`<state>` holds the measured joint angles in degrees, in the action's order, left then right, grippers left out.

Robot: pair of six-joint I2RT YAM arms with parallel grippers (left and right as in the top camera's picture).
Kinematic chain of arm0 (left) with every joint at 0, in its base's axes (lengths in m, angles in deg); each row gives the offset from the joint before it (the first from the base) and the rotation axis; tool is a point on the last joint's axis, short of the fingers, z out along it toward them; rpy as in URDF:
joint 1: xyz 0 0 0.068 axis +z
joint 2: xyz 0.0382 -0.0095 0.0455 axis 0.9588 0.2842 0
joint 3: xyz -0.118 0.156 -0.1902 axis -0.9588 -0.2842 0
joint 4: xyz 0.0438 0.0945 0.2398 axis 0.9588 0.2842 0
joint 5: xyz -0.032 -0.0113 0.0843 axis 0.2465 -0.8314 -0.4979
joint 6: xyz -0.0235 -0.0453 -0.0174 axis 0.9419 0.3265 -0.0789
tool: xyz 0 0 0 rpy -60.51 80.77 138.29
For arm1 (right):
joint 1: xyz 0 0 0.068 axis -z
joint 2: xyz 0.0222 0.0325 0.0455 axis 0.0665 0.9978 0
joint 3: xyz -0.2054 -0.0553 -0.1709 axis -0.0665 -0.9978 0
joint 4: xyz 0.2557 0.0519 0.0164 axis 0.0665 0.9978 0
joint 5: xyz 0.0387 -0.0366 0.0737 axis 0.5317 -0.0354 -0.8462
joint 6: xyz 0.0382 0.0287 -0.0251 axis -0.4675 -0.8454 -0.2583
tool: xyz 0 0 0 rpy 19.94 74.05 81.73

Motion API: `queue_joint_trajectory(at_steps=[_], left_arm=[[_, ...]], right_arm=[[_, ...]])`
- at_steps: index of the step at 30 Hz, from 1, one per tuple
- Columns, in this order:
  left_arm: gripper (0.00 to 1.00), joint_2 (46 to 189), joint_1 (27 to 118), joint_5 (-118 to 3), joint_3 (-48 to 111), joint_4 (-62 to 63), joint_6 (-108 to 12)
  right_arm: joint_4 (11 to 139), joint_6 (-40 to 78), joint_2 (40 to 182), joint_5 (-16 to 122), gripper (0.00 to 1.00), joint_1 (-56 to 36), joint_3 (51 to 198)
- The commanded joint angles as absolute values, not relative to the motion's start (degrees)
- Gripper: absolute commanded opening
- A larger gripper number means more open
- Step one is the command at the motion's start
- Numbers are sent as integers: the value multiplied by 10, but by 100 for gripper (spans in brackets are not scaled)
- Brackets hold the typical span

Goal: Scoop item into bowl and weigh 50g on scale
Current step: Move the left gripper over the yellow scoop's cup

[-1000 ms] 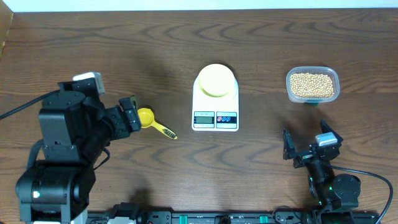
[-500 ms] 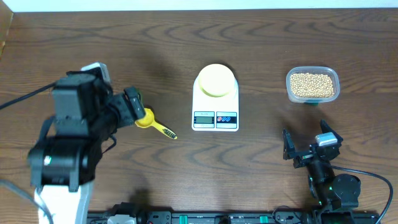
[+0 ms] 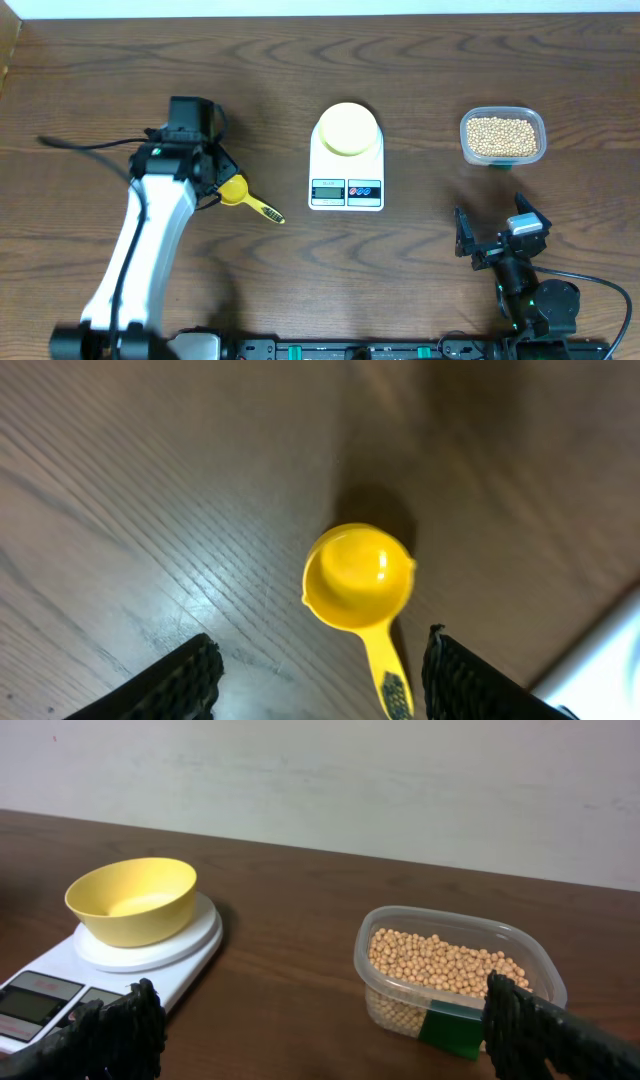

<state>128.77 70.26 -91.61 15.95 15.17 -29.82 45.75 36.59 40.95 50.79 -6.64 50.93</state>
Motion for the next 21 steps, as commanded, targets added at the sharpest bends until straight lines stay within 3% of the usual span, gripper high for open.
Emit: queue_joint_trajectory(at_steps=[1, 7, 21], left_arm=[[60, 1343, 702, -927, 156, 146, -270], [53, 1414, 702, -927, 156, 150, -268], [53, 1446, 702, -928, 117, 125, -262]], right_arm=[[458, 373, 407, 512, 99, -72, 507], [458, 373, 407, 512, 99, -72, 507], [458, 373, 407, 512, 99, -72, 507]])
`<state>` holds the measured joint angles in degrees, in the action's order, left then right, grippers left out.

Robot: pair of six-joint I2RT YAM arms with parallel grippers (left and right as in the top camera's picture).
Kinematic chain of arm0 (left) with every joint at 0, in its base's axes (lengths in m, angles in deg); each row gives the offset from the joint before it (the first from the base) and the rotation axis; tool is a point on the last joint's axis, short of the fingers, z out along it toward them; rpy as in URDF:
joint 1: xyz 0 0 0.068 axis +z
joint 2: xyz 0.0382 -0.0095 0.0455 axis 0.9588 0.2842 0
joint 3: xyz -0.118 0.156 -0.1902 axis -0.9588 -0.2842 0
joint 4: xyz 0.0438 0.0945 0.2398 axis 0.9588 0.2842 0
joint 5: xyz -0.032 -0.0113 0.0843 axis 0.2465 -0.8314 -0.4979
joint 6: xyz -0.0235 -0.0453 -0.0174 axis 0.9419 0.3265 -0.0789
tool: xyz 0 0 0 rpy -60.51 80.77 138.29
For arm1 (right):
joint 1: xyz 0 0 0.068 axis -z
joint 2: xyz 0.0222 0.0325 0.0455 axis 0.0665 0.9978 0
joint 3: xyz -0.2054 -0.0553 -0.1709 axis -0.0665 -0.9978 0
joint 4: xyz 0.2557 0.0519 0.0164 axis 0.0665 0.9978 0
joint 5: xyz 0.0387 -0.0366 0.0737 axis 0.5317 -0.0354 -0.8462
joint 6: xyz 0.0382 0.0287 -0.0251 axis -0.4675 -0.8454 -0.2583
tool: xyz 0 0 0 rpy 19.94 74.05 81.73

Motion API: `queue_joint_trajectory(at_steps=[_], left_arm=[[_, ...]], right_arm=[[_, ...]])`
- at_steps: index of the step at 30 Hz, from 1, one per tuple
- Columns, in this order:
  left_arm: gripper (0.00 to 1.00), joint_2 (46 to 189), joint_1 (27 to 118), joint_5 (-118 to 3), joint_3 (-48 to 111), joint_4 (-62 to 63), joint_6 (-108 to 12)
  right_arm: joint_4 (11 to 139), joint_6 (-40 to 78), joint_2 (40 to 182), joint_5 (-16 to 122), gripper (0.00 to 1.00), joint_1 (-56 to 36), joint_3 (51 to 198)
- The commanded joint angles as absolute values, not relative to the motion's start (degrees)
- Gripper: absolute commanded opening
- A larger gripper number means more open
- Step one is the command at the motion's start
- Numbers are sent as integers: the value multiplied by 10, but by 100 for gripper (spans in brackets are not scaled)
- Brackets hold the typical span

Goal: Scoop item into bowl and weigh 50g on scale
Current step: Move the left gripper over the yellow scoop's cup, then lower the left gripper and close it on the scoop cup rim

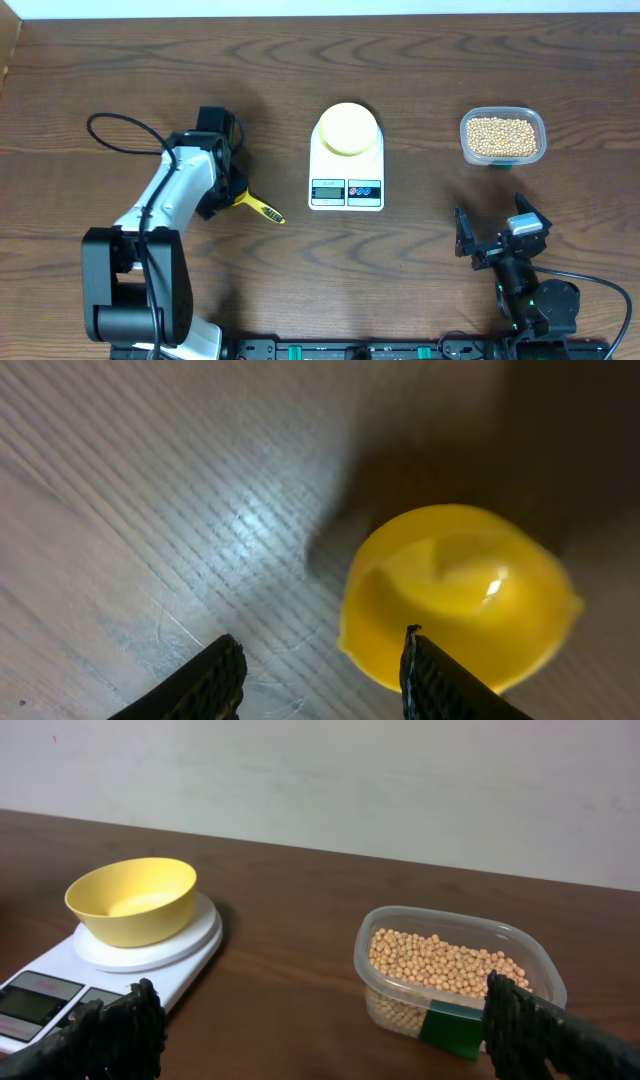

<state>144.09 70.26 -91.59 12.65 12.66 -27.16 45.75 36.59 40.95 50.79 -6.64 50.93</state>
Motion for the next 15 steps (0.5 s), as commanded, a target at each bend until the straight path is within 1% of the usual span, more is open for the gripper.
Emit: queue_joint_trajectory(at_steps=[1, 15], left_arm=[[53, 1446, 702, -928, 114, 124, -262], [53, 1446, 702, -928, 113, 107, -262]], right_arm=[[458, 373, 407, 512, 99, -72, 507], [458, 373, 407, 512, 99, -72, 507]])
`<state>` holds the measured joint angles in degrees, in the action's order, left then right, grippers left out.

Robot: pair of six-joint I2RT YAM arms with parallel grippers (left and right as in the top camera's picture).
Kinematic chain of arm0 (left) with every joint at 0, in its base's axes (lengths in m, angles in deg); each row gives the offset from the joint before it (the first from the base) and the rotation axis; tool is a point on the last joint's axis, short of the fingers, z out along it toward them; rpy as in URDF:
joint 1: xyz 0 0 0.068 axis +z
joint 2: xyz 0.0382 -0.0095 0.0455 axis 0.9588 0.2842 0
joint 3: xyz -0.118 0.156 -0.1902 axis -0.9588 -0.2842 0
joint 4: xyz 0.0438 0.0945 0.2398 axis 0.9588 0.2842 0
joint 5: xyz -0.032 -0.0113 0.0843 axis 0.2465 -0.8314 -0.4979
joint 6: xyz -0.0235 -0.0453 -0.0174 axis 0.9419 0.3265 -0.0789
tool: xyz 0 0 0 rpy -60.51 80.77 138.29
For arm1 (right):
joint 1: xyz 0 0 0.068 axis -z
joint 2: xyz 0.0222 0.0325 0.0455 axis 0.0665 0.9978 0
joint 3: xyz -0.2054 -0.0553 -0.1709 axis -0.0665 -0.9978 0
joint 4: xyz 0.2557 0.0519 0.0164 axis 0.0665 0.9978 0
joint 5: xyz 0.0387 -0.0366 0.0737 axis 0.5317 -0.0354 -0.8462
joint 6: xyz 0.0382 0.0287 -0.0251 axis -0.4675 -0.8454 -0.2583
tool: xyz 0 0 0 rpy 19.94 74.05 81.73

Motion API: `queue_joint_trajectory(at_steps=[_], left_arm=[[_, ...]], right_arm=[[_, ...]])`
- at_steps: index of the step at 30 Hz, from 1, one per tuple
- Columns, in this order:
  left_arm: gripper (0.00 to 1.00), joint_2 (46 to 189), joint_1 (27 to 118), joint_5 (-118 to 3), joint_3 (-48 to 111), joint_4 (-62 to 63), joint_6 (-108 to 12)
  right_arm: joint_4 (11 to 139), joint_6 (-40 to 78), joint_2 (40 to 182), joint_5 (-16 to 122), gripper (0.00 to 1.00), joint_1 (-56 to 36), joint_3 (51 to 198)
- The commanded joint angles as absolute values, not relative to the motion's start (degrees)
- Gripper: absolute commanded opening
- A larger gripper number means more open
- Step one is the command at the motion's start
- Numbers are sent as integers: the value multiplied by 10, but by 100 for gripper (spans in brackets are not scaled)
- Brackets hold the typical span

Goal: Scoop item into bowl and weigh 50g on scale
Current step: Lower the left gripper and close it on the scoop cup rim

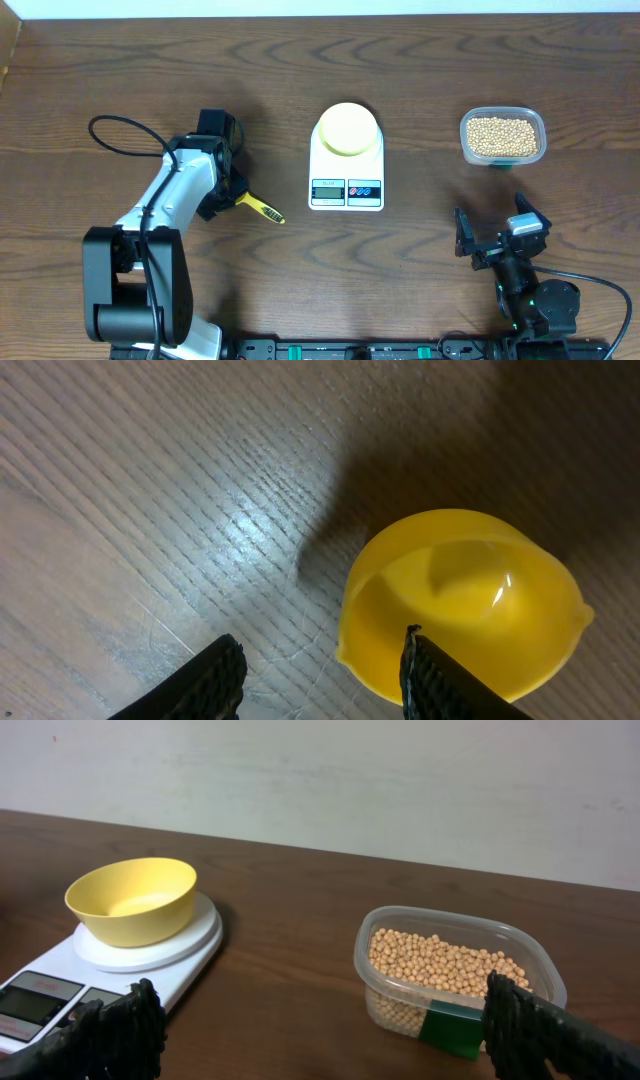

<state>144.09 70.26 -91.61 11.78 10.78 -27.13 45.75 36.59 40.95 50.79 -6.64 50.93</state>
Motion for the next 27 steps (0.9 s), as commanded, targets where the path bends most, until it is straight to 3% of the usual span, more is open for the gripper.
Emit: queue_joint_trajectory(at_steps=[1, 27], left_arm=[[53, 1446, 702, -928, 113, 105, -262], [53, 1446, 702, -928, 113, 67, -261]], right_arm=[[458, 373, 407, 512, 99, -72, 507], [458, 373, 407, 512, 99, -72, 507]])
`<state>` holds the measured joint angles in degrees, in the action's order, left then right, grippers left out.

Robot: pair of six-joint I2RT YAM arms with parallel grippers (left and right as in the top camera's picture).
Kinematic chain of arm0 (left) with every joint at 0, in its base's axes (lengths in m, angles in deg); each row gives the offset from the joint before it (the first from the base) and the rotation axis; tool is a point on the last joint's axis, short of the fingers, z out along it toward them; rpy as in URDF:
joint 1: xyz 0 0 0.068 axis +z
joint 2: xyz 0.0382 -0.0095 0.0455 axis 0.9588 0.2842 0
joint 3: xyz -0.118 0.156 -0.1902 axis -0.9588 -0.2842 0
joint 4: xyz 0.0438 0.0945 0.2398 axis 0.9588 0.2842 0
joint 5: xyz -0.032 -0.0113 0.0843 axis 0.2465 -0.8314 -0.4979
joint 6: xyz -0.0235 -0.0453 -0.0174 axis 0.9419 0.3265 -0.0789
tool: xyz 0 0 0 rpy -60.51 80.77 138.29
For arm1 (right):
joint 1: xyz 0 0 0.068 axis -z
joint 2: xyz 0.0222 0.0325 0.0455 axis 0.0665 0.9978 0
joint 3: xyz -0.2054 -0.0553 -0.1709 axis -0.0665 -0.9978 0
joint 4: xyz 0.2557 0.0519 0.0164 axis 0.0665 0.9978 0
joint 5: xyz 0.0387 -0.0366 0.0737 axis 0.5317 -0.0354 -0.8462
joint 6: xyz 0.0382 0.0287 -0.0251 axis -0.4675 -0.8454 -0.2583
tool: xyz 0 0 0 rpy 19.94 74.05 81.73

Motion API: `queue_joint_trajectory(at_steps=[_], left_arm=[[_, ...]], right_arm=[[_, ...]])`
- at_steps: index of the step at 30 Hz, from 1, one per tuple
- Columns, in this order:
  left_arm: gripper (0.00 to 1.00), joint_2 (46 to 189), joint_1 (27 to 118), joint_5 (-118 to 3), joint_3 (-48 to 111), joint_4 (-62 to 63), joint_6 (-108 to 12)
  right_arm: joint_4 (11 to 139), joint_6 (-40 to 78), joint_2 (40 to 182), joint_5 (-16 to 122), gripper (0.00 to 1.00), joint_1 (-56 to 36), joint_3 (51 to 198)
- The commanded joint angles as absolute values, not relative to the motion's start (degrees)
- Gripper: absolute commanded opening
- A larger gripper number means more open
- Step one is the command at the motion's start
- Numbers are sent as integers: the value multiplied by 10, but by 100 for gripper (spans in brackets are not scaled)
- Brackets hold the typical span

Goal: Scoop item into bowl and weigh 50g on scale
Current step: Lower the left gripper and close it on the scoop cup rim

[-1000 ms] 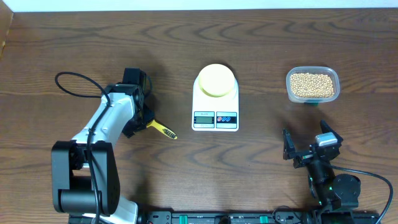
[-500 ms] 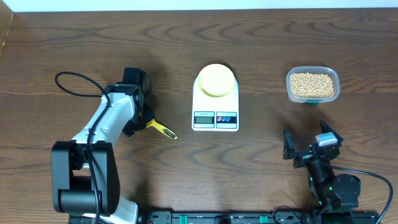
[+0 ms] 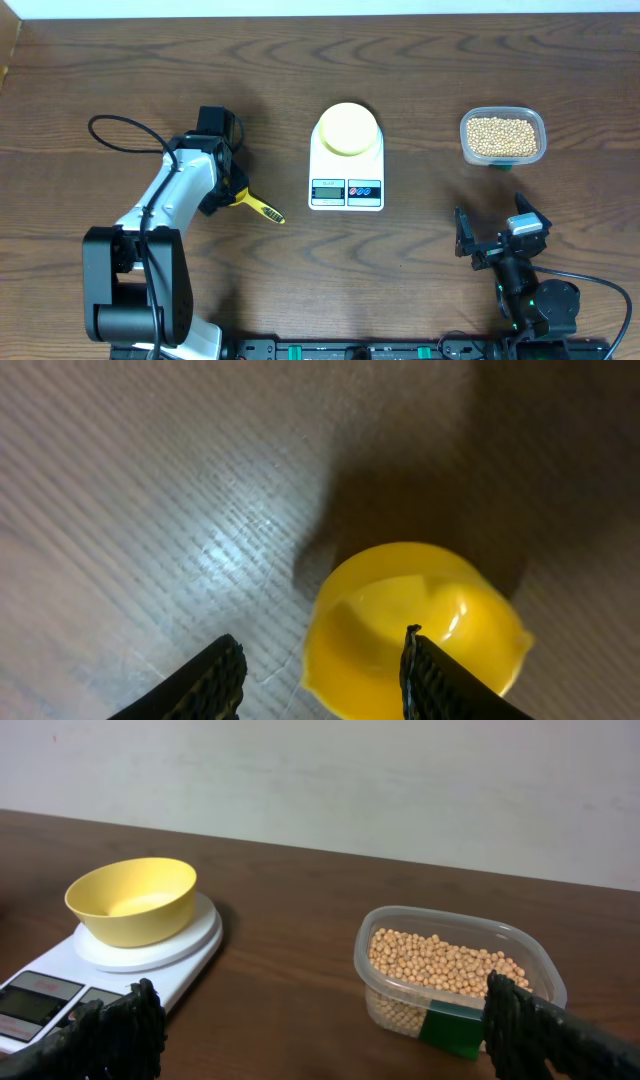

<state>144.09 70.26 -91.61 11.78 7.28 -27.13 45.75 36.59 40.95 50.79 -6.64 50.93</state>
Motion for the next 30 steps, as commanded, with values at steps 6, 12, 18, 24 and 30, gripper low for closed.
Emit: queue_joint_trajectory(at_steps=[6, 12, 18, 24, 30], left_arm=[[49, 1446, 702, -928, 110, 60, -257], [49, 1446, 702, -928, 69, 26, -250], [41, 1446, 702, -928, 23, -20, -242], [8, 1446, 702, -928, 21, -24, -242], [8, 1446, 702, -928, 21, -34, -243]], right_arm=[[458, 373, 407, 512, 99, -72, 507], [458, 373, 407, 512, 99, -72, 507], [458, 373, 407, 512, 99, -72, 507], [458, 373, 407, 512, 99, -72, 507], [458, 373, 407, 512, 99, -72, 507]])
